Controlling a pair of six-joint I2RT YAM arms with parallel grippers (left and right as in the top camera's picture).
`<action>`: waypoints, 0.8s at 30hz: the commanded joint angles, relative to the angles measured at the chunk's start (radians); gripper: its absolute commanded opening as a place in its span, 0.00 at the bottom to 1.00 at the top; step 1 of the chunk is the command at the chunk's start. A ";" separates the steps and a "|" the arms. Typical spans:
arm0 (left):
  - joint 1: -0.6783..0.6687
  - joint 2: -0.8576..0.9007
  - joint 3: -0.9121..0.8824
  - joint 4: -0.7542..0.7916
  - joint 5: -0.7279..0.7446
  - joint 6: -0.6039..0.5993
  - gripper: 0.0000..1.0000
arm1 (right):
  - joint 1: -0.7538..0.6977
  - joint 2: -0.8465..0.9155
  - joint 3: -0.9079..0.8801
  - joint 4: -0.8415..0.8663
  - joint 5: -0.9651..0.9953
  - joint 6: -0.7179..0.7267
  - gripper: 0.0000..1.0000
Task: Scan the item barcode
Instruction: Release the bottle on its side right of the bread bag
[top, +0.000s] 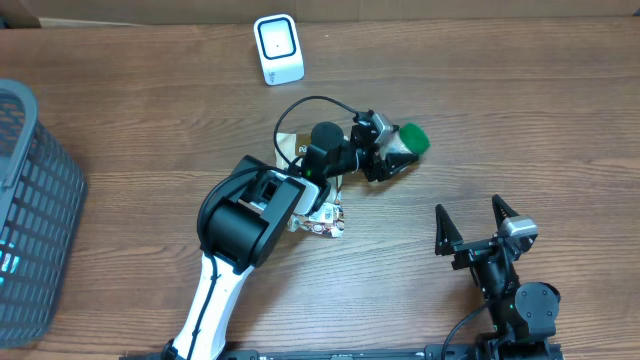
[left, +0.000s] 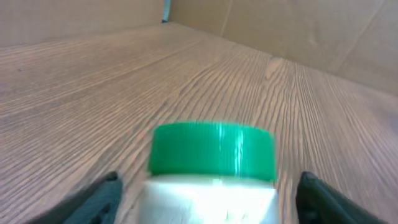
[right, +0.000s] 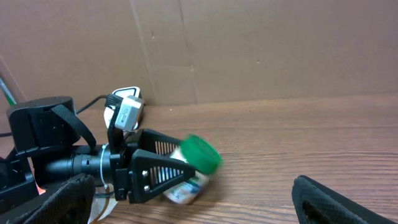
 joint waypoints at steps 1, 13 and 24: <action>-0.007 -0.001 0.006 0.005 0.002 0.000 0.91 | 0.005 -0.012 -0.011 0.006 0.003 0.007 1.00; 0.010 -0.002 0.006 0.153 0.040 -0.003 1.00 | 0.005 -0.012 -0.011 0.006 0.003 0.007 1.00; 0.165 -0.002 0.006 0.537 0.160 -0.597 1.00 | 0.005 -0.012 -0.011 0.006 0.003 0.007 1.00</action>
